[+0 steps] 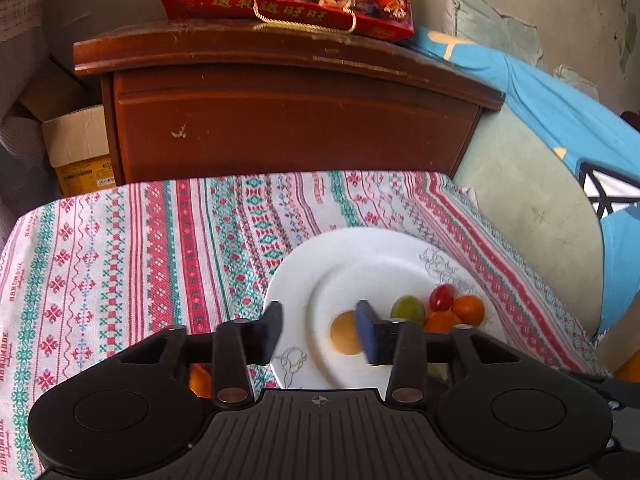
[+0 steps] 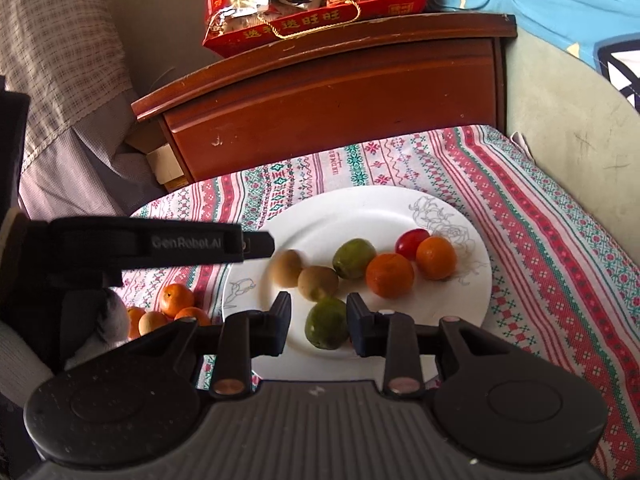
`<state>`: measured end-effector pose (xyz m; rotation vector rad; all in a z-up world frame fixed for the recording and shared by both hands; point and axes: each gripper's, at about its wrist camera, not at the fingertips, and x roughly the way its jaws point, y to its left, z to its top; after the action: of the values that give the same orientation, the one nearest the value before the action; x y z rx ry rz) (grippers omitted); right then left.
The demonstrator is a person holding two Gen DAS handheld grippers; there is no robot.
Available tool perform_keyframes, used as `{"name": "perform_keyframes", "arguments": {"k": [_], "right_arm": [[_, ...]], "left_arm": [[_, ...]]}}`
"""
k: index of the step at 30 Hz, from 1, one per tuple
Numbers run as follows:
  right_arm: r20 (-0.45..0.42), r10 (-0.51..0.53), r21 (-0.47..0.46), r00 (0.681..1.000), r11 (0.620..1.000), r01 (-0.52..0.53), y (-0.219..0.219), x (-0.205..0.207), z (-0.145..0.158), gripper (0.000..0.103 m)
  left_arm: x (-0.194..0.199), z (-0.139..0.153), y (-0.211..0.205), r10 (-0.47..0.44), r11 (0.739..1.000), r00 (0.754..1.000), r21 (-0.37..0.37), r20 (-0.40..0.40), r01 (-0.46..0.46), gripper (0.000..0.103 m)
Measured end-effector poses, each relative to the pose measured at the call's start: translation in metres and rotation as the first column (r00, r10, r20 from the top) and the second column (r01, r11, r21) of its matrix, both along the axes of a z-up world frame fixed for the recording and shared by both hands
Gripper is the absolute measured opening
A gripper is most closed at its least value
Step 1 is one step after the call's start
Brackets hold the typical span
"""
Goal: Organize fruits
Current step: 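Carry the kiwi and lime onto the white plate and open both grippers, then move both grippers back to the remaining tangerines and kiwi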
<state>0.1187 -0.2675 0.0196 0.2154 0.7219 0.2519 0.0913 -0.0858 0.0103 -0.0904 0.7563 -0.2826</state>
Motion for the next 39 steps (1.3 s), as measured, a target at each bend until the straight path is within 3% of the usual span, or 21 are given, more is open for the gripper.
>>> {"name": "perform_keyframes", "arguments": {"k": [10, 13, 25, 32, 39], "right_arm": [[0.024, 0.057, 0.013, 0.998, 0.998, -0.057, 0.012, -0.005, 0.007, 0.032], [0.027, 0.095, 0.012, 0.995, 0.995, -0.095, 0.02, -0.008, 0.008, 0.032], [0.01, 0.214, 0.008, 0.977, 0.977, -0.214, 0.052, -0.015, 0.0, 0.032], [0.009, 0.244, -0.001, 0.97, 0.97, -0.244, 0.066, -0.015, -0.006, 0.032], [-0.009, 0.246, -0.007, 0.969, 0.969, -0.246, 0.073, -0.011, -0.016, 0.032]], "left_arm": [[0.004, 0.018, 0.029, 0.096, 0.995, 0.993, -0.007, -0.074, -0.097, 0.047], [-0.002, 0.023, 0.046, 0.129, 0.992, 0.99, 0.023, -0.06, -0.128, 0.047], [-0.027, 0.015, 0.096, 0.221, 0.975, 0.973, 0.013, -0.071, -0.22, 0.047], [-0.035, 0.005, 0.12, 0.239, 0.97, 0.966, -0.022, -0.095, -0.243, 0.047], [-0.048, -0.007, 0.128, 0.181, 0.984, 0.98, 0.013, -0.084, -0.18, 0.047]]}}
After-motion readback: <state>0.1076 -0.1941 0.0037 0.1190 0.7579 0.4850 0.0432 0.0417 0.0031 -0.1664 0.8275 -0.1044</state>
